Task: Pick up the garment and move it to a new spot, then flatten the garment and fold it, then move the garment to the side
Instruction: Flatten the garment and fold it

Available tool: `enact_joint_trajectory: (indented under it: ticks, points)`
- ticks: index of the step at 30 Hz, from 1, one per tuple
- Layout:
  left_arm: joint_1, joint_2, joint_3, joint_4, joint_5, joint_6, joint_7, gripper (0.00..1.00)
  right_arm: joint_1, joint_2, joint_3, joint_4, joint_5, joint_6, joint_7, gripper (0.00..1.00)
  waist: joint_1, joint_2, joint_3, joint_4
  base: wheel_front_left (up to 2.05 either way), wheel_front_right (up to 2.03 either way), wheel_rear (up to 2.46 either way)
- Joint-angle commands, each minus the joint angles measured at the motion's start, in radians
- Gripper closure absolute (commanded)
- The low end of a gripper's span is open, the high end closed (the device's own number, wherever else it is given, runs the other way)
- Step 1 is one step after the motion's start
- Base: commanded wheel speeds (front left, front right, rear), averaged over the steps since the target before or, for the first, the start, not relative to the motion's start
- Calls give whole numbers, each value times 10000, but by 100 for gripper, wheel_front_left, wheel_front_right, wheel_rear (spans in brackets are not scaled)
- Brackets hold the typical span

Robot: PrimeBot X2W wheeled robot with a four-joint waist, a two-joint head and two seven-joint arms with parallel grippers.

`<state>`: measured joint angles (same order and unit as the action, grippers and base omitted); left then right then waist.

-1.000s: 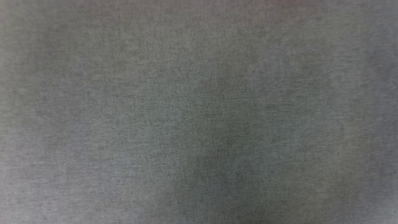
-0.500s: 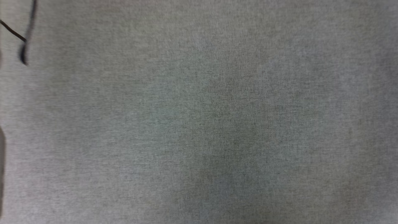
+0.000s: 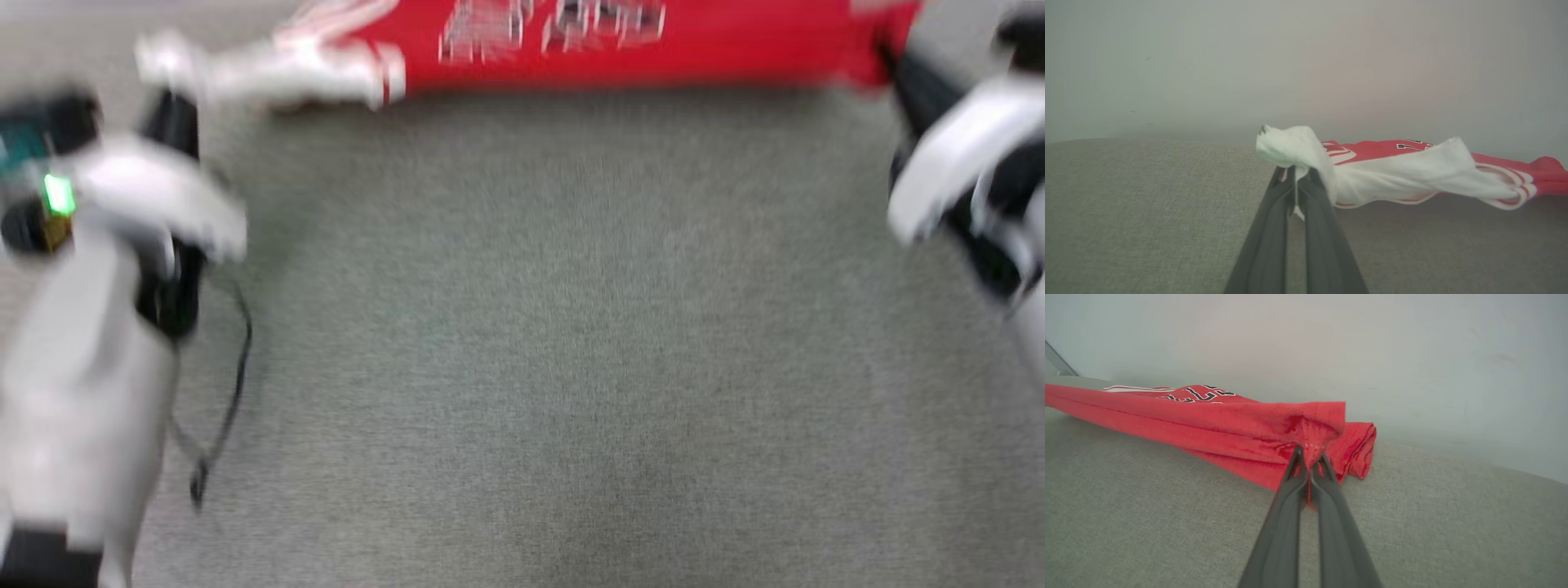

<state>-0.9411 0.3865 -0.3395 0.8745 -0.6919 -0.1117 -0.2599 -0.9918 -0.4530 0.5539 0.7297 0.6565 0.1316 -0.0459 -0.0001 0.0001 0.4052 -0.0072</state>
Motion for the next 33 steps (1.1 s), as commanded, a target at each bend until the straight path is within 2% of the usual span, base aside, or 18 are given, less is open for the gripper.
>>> enact_joint_trajectory:
  ticks: [1, 5, 9, 16, 22, 26, 29, 33]
  points:
    - [827, 260, 135, -306, 32, 139, -68, 100, 683, -265, -18, -129, 98, -18, -141, 100, 1, -1, -895, 132, 0, 0, 0]
    - [3004, 431, 317, -1236, -140, 456, -71, 100, 2334, -409, -66, -645, 287, -21, -249, 100, 1, -1, -1656, 141, 0, 0, 0]
    - [5060, 641, 478, -2451, -419, 953, 229, 100, 4033, -525, -410, -1204, 409, -22, -95, 100, 1, -1, -2361, 164, 0, 0, 0]
    - [8588, 1165, 896, -5742, -1028, 2478, 1320, 100, 7127, -566, -2058, -2670, 34, -36, 553, 100, 1, -1, -3185, 229, 0, 0, 0]
    - [11153, 1577, 1204, -8996, -1462, 3859, 2436, 100, 9723, 125, -4126, -4818, -822, -61, 1825, 100, 1, -1, -3525, 222, 0, 0, 0]
    - [12029, 1789, 1405, -10580, -1535, 4506, 2809, 100, 10952, 833, -5201, -6506, -1483, -55, 3159, 100, 1, -1, -3575, 232, 0, 0, 0]
    - [12012, 1877, 1422, -11207, -1521, 4670, 2988, 100, 11383, 1342, -5675, -7513, -1835, -24, 4276, 100, 1, -1, -3491, 229, 0, 0, 0]
    - [11241, 1763, 1228, -11231, -1424, 4493, 3044, 100, 11140, 1918, -6056, -8143, -2216, -19, 5368, 100, 1, -1, -3240, 219, 0, 0, 0]
